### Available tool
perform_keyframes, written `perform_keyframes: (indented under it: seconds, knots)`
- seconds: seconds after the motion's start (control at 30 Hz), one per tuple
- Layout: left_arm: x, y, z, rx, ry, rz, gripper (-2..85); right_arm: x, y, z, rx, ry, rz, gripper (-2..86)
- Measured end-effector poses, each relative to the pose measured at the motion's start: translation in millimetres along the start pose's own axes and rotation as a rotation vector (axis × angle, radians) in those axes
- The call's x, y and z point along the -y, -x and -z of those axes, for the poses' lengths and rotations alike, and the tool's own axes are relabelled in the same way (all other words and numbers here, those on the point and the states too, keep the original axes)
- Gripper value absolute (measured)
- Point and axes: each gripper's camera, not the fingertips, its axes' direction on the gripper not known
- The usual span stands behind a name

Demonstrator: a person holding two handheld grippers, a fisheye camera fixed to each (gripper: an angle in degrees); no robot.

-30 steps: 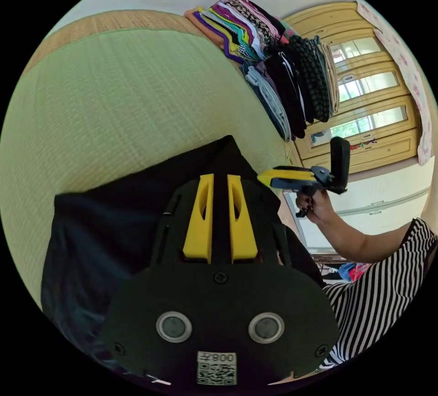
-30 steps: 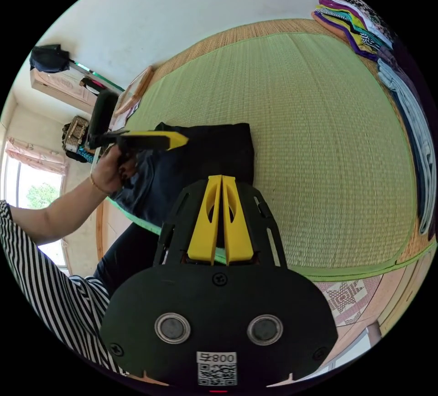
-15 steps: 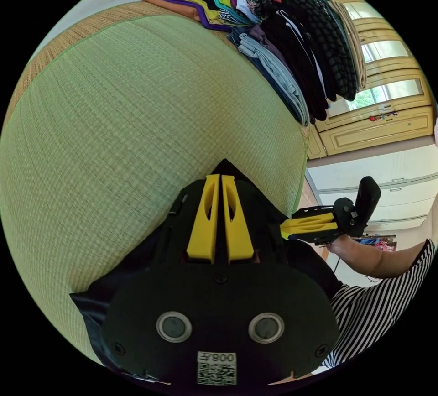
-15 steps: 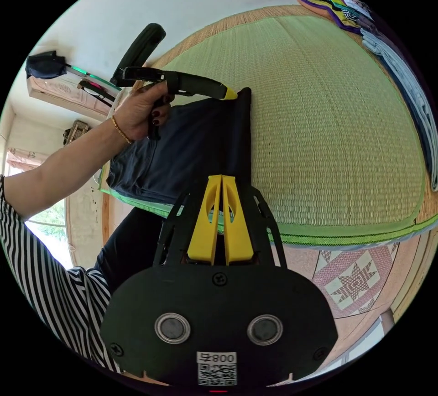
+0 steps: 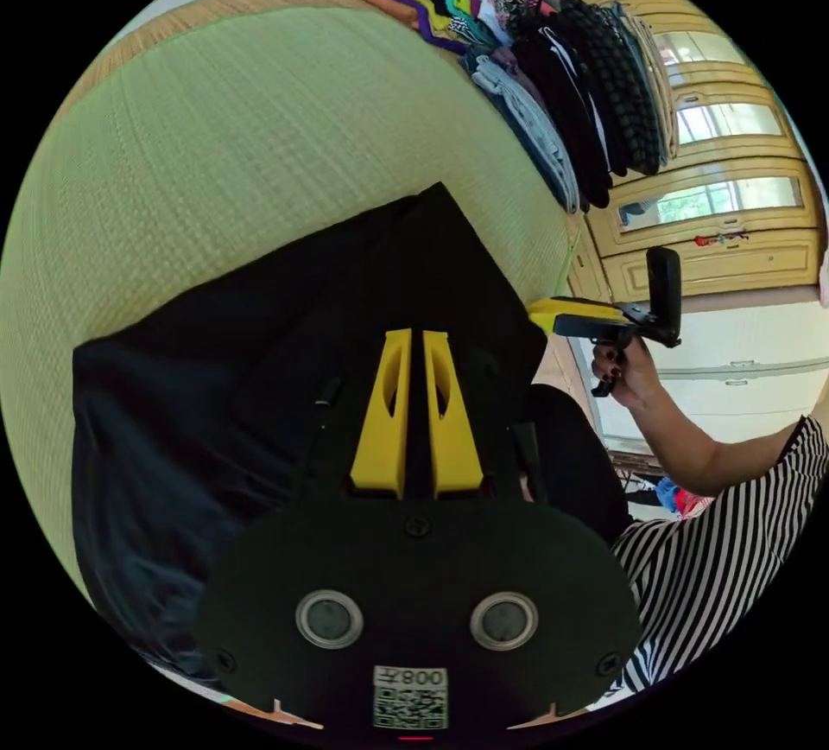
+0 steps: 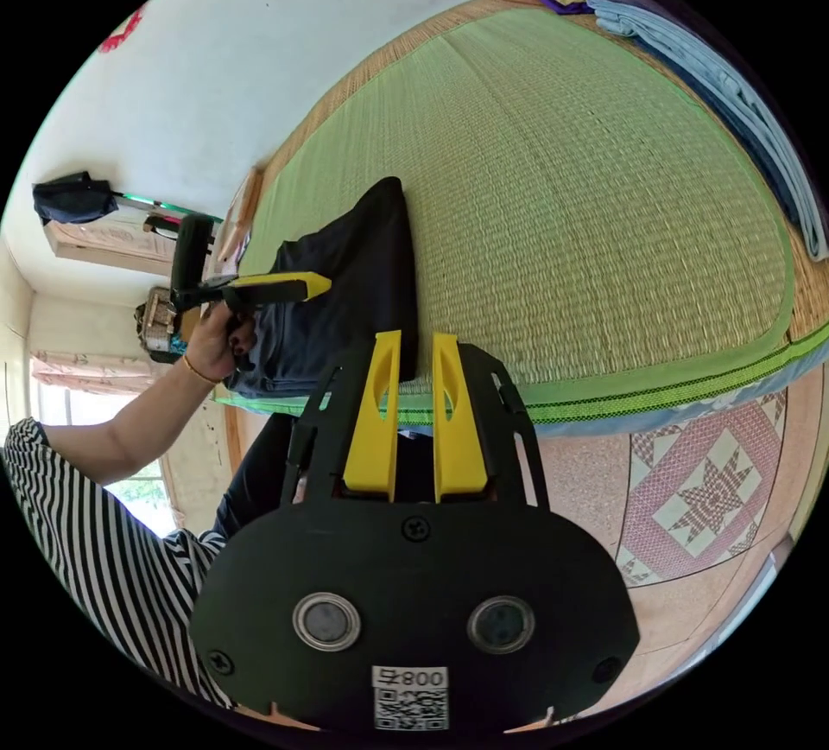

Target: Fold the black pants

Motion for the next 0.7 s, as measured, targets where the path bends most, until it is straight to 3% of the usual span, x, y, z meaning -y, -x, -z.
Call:
perform_keyframes:
  seconds: [0.27,0.5,0.7]
  knots:
    - [-25,-67,-32,-0.057,-0.002,-0.120,8.4,10,-21,8,0.143,0.054,-0.049,5.4]
    - [-34,-132,-74,0.197,0.047,-0.224,9.8,21,-30,18,0.333,0.063,-0.039,4.0]
    - [-59,-142,-70,0.232,-0.002,-0.197,4.5,33,-20,21,0.362,0.068,-0.006,4.3]
